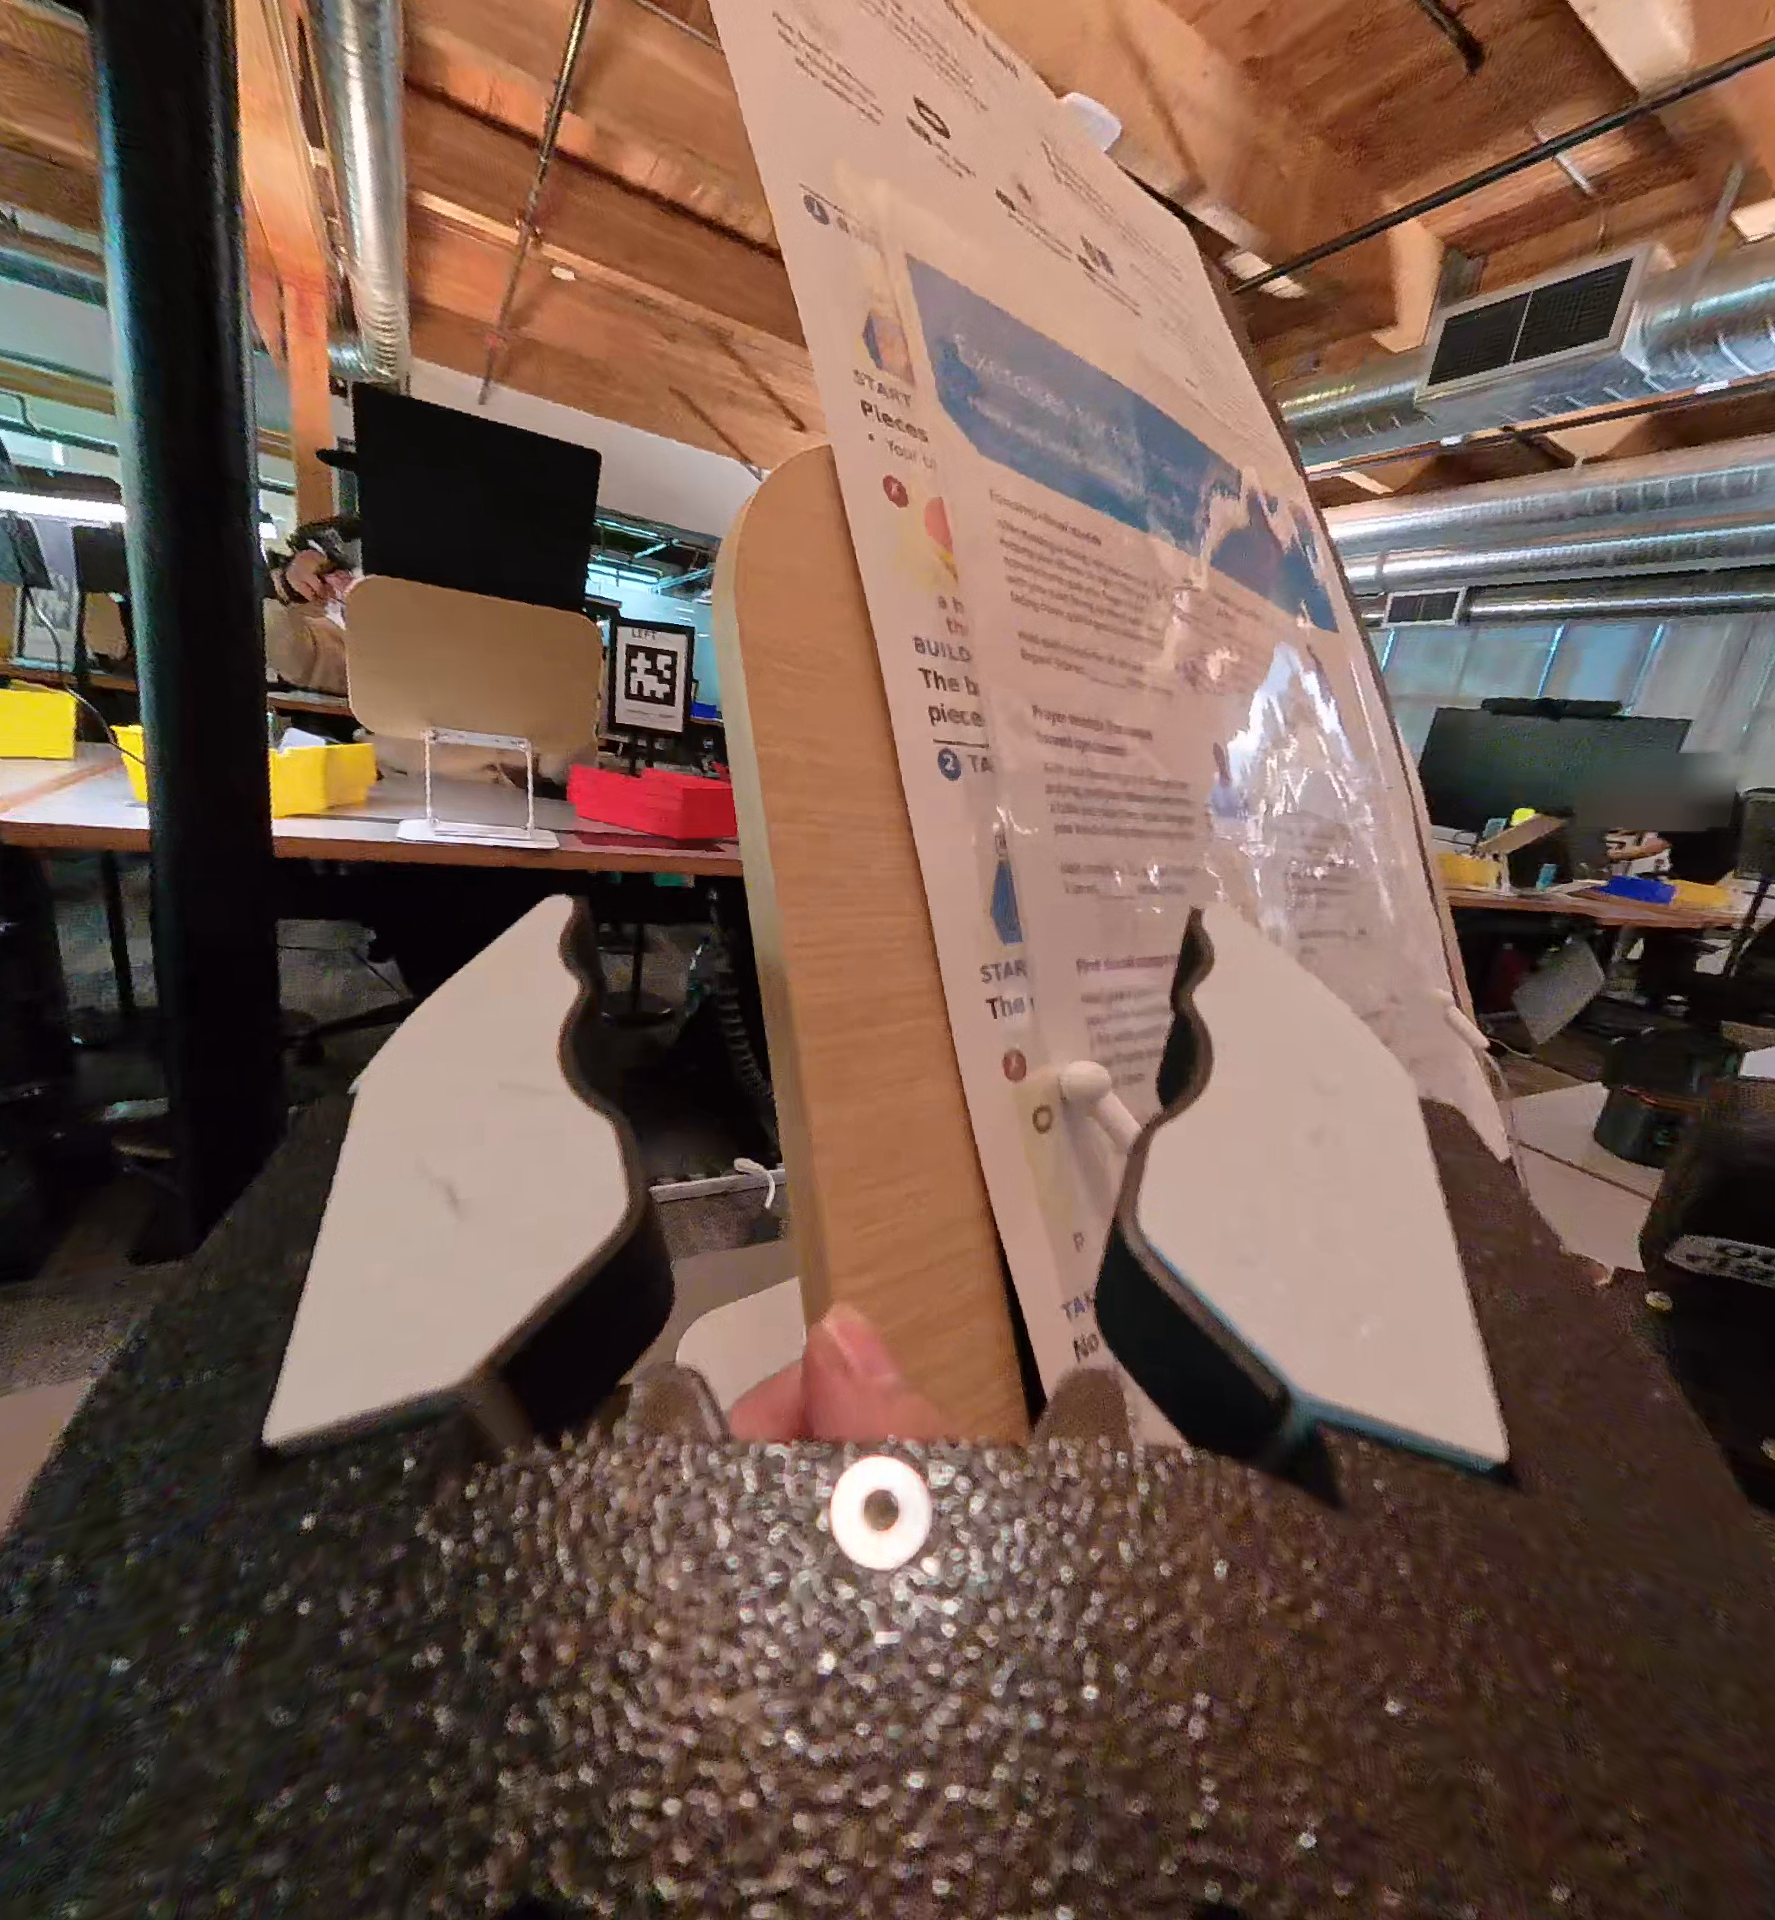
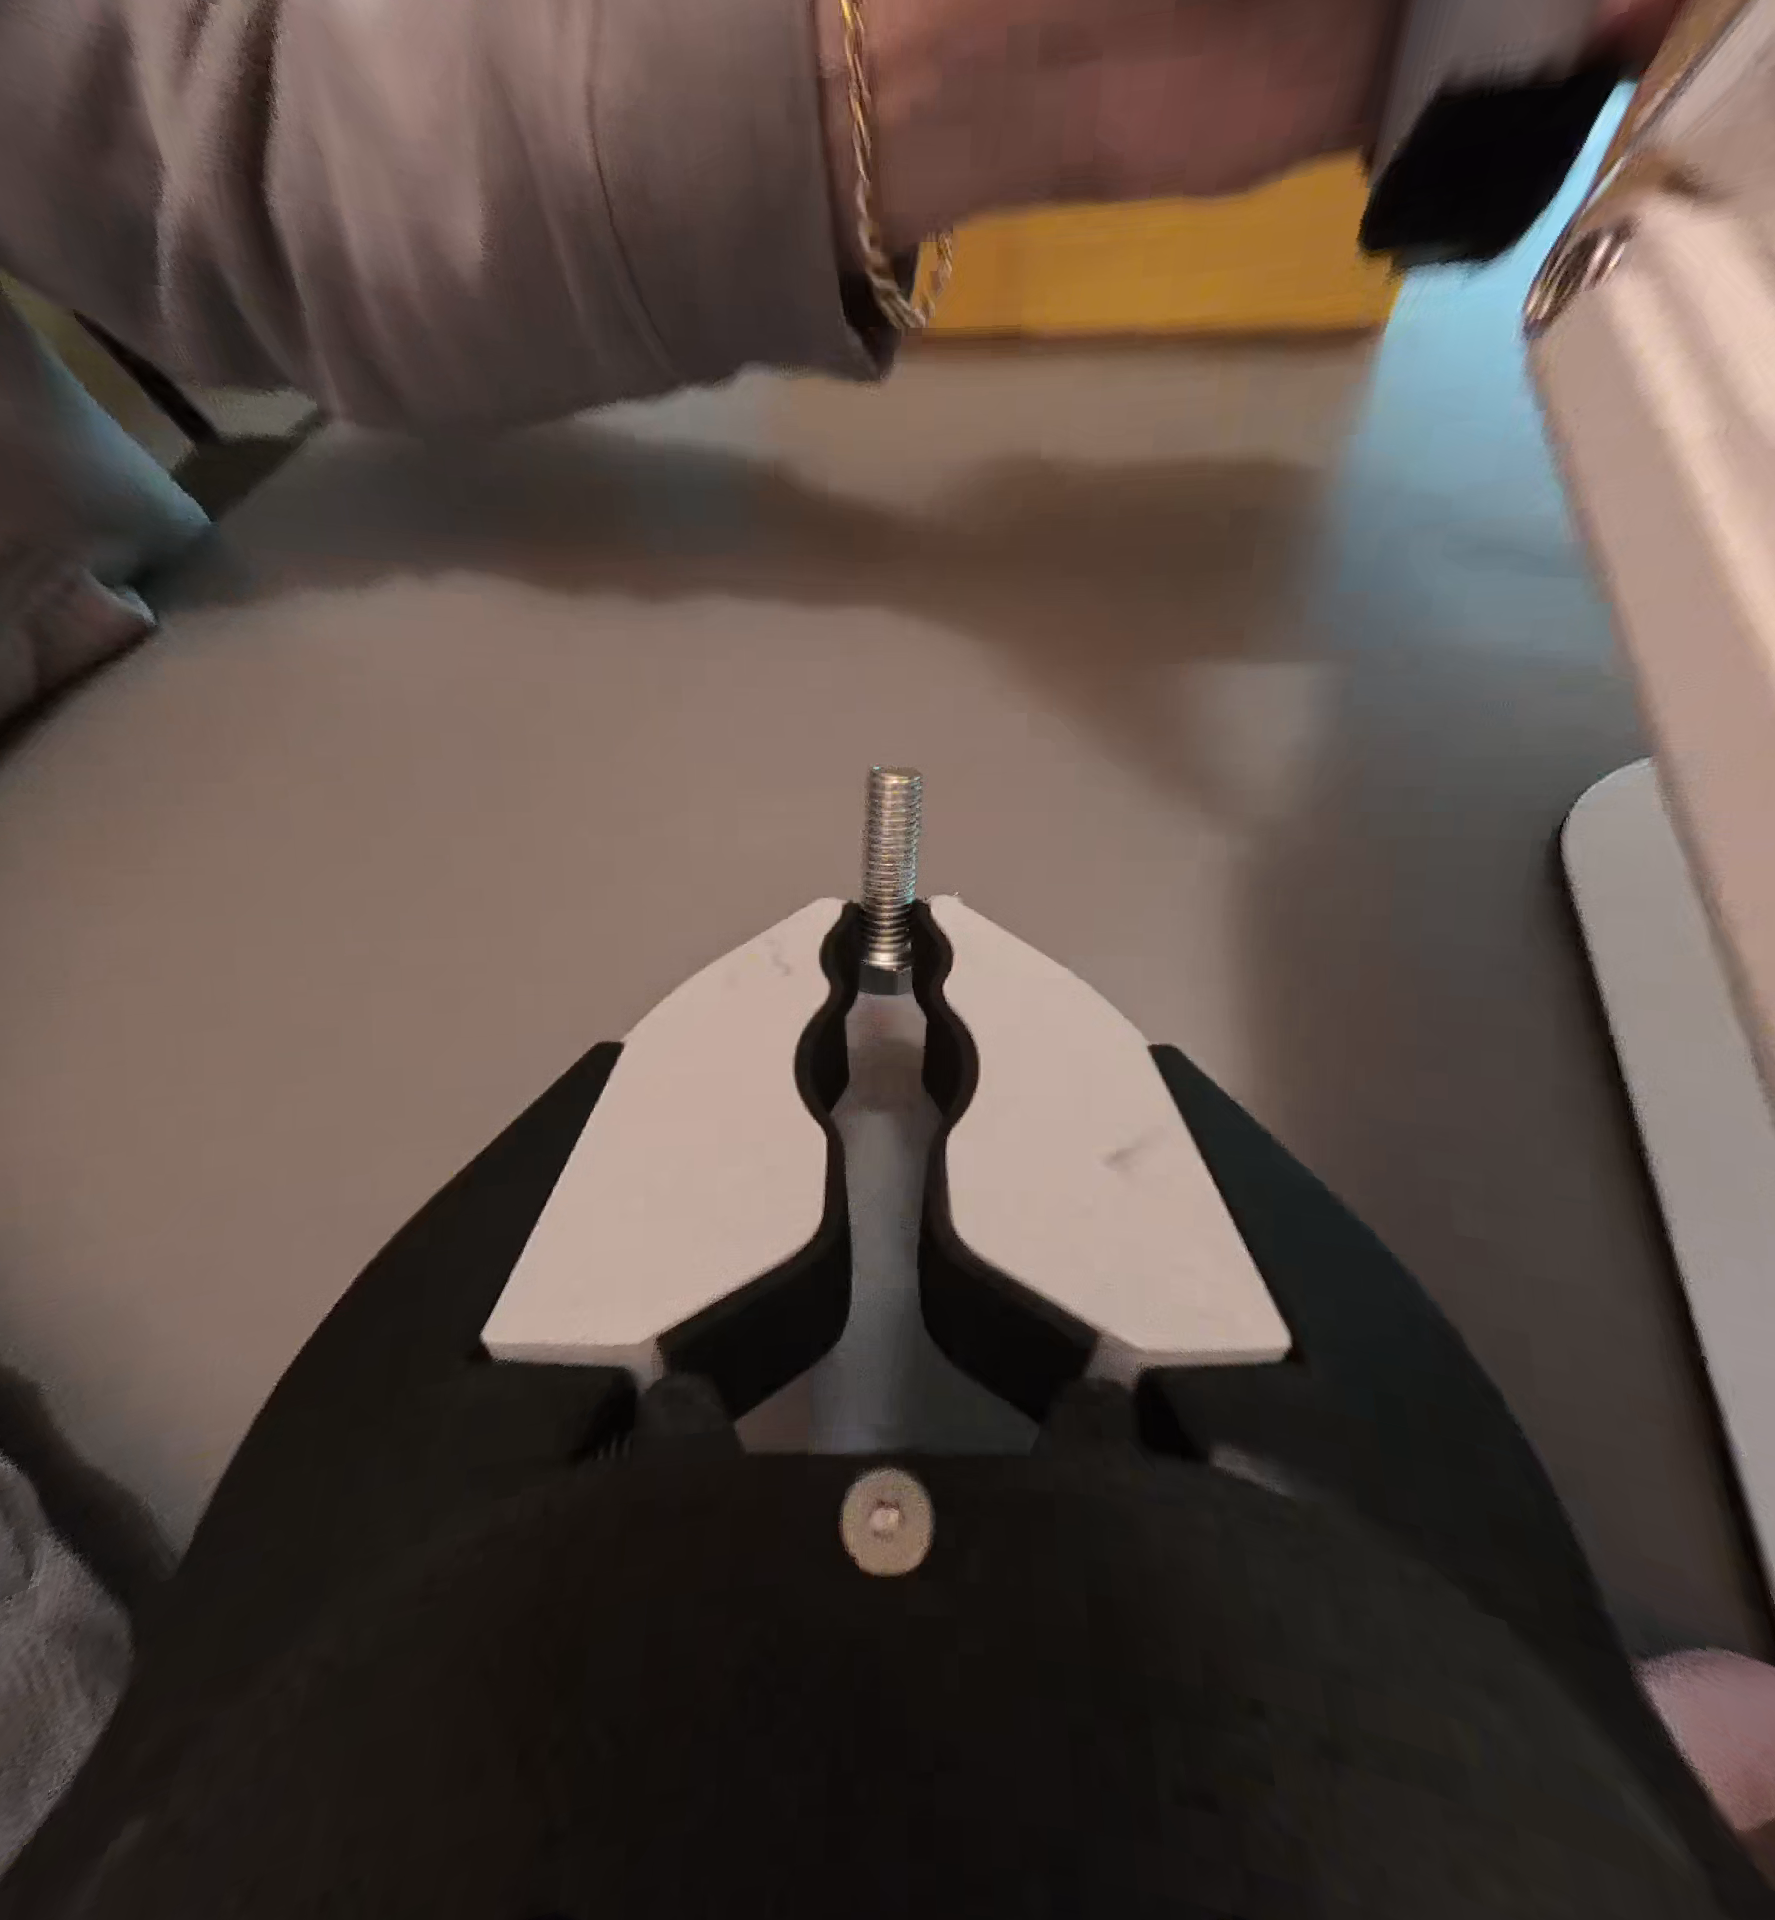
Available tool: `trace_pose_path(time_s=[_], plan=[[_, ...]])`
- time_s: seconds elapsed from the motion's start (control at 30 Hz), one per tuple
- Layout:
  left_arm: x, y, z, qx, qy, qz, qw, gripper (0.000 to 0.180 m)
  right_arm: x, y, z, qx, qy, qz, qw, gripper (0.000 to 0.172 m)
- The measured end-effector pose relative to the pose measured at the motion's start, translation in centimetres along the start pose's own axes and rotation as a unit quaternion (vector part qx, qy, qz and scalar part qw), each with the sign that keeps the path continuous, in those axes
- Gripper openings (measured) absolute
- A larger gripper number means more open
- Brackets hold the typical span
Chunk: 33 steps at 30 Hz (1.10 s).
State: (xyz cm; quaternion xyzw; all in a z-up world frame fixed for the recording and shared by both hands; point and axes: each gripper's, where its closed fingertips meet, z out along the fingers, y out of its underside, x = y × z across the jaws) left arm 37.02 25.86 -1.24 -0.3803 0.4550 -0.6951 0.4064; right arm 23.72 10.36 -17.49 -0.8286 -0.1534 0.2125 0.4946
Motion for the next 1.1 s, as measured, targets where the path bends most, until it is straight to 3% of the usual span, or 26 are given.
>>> trace_pose_path(time_s=[0.03,0.13,0.27,0.57,0.73,0.83,0.9,0.93,1.03,1.1], plan=[[-0.2,-0.1,0.1,0.0,0.007,-0.019,1.0,0.103,-0.5,-0.6,-0.3,0.026,-0.007,-0.003,1.0,0.009],[-1.5,-0.2,0.5,-0.004,0.028,-0.07,0.997,0.099,-2.3,-3.1,-1.1,0.127,-0.017,-0.024,0.992,0.009],[-3.4,0.5,2.1,-0.04,0.034,-0.068,0.996,0.094,-4.0,-5.1,-1.8,0.211,0.01,-0.037,0.977,0.009],[-3.3,-0.3,0.7,-0.003,0.041,-0.134,0.99,0.092,-8.2,-7.9,-3.9,0.274,0.091,-0.06,0.956,0.009],[-1.9,-0.1,-0.7,-0.031,0.043,-0.092,0.994,0.093,-12.0,-8.6,-3.6,0.282,0.094,-0.072,0.952,0.009],[0.8,-0.2,-4.2,-0.064,0.022,0.013,0.998,0.083,-15.0,-8.5,-2.9,0.277,0.115,-0.096,0.949,0.009],[5.2,1.7,-6.9,-0.093,0.058,0.104,0.988,0.087,-16.4,-8.4,-3.0,0.28,0.146,-0.102,0.943,0.009],[7.4,4.0,-8.0,-0.139,0.089,0.133,0.977,0.09,-16.5,-8.2,-3.3,0.28,0.17,-0.097,0.94,0.009],[11.0,10.9,-10.4,-0.283,0.129,0.151,0.938,0.112,-15.3,-7.7,-4.7,0.281,0.272,-0.048,0.919,0.009],[11.4,12.9,-10.4,-0.314,0.103,0.145,0.933,0.097,-14.6,-6.6,-4.9,0.267,0.327,-0.006,0.907,0.009]])
